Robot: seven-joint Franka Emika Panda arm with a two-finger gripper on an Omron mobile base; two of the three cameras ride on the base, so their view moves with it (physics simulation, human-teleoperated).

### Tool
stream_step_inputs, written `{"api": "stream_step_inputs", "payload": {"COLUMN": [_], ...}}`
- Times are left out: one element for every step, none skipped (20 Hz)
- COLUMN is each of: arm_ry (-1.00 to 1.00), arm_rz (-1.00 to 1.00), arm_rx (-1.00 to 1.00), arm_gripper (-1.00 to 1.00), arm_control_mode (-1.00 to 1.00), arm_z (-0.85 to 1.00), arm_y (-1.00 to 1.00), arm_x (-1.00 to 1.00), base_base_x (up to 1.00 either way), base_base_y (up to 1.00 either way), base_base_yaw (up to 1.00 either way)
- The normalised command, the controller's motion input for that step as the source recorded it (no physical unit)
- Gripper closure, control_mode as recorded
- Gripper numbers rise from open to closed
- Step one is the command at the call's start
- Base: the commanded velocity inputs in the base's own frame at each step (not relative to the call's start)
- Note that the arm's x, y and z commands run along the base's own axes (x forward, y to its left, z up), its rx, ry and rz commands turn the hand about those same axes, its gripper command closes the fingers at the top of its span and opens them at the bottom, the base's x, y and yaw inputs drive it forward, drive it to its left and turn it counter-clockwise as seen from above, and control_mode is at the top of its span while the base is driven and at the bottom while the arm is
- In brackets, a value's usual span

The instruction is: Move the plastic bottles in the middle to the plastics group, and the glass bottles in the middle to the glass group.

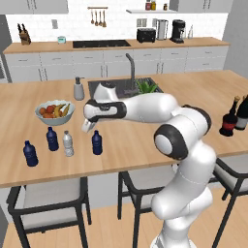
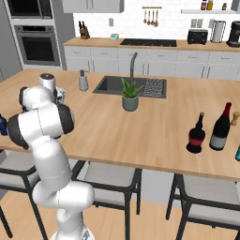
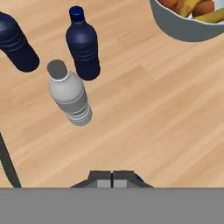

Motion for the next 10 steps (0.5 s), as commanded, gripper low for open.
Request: {"api": "stream_step_inputs", "payload": {"arm_ry": [-0.02,-0.07,-0.12,-0.13,-0.07,-0.03,0.0,0.0,0.0,0.0], "arm_rz": [-0.02,-0.06,-0.05,-0.07,-0.05,-0.05,-0.08,-0.11,-0.13,-0.15], "arm_rx": [0.0,0.0,0.0,0.0,0.0,0.0,0.0,0.0,0.01,0.03], "arm_gripper": [1.0,1.0,-1.0,-1.0,-1.0,-1.0,-1.0,-1.0,-1.0,-1.0], "arm_control_mode": [-1.0,-1.0,-1.0,-1.0,-1.0,-1.0,-1.0,-1.0,-1.0,-1.0], "arm_z": [0.16,0.22,0.28,0.27,0.35,0.34,0.18,0.19,0.11,0.09], "arm_y": [-0.05,0.0,0.0,0.0,0.0,-0.23,-0.63,-0.68,-0.74,-0.74], "arm_x": [-0.2,-0.42,-0.44,-0.49,-0.42,-0.37,-0.35,-0.48,-0.59,-0.68], "base_base_x": [0.0,0.0,0.0,0.0,0.0,0.0,0.0,0.0,0.0,0.0], "base_base_y": [0.0,0.0,0.0,0.0,0.0,0.0,0.0,0.0,0.0,0.0], "base_base_yaw": [0.0,0.0,0.0,0.0,0.0,0.0,0.0,0.0,0.0,0.0]}}
